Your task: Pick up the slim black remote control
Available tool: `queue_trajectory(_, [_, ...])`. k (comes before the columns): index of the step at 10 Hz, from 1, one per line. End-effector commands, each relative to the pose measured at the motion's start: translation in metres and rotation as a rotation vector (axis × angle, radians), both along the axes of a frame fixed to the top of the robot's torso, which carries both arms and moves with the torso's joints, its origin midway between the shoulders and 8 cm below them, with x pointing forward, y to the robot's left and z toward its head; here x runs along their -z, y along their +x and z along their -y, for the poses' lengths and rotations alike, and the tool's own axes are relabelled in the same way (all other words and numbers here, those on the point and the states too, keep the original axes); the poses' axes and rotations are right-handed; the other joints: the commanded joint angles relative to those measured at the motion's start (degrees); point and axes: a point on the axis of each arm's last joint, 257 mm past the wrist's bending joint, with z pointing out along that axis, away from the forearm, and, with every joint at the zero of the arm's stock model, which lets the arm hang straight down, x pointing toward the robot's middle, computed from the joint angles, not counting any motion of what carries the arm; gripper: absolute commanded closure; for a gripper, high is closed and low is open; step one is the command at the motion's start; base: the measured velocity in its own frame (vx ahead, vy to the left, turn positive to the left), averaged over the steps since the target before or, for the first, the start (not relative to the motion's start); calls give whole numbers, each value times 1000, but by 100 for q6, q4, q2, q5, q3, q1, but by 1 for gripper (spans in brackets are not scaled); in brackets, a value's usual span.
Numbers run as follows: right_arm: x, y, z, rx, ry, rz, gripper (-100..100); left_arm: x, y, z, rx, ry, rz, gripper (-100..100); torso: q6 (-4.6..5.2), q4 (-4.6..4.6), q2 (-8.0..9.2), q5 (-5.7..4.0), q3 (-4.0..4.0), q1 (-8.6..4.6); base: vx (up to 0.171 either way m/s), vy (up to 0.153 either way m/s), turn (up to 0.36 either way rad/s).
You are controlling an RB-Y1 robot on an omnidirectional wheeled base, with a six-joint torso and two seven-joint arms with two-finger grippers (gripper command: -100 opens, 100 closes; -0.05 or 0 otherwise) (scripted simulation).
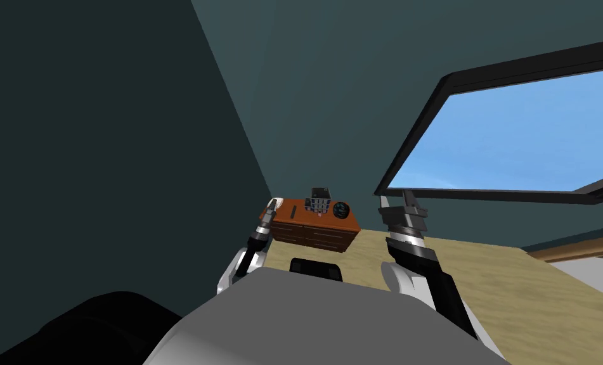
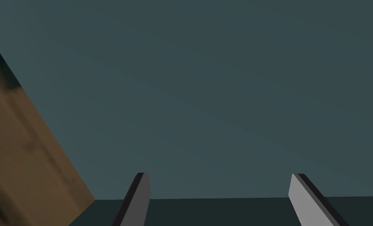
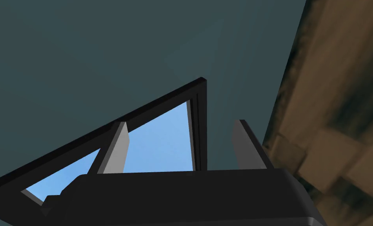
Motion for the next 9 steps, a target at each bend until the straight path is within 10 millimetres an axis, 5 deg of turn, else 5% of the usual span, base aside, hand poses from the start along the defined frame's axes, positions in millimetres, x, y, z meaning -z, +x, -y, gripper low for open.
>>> queue_trajectory(1, [0,0,0,0,0,0,0,34,0,9,15,127,-66,-100,0,0,0,0,0,0,-43,-37,-409])
queue_trajectory(9, [0,0,0,0,0,0,0,166,-25,13,93,558,-283,-100,-6,1,0,1,1,8,-28,-21,-243])
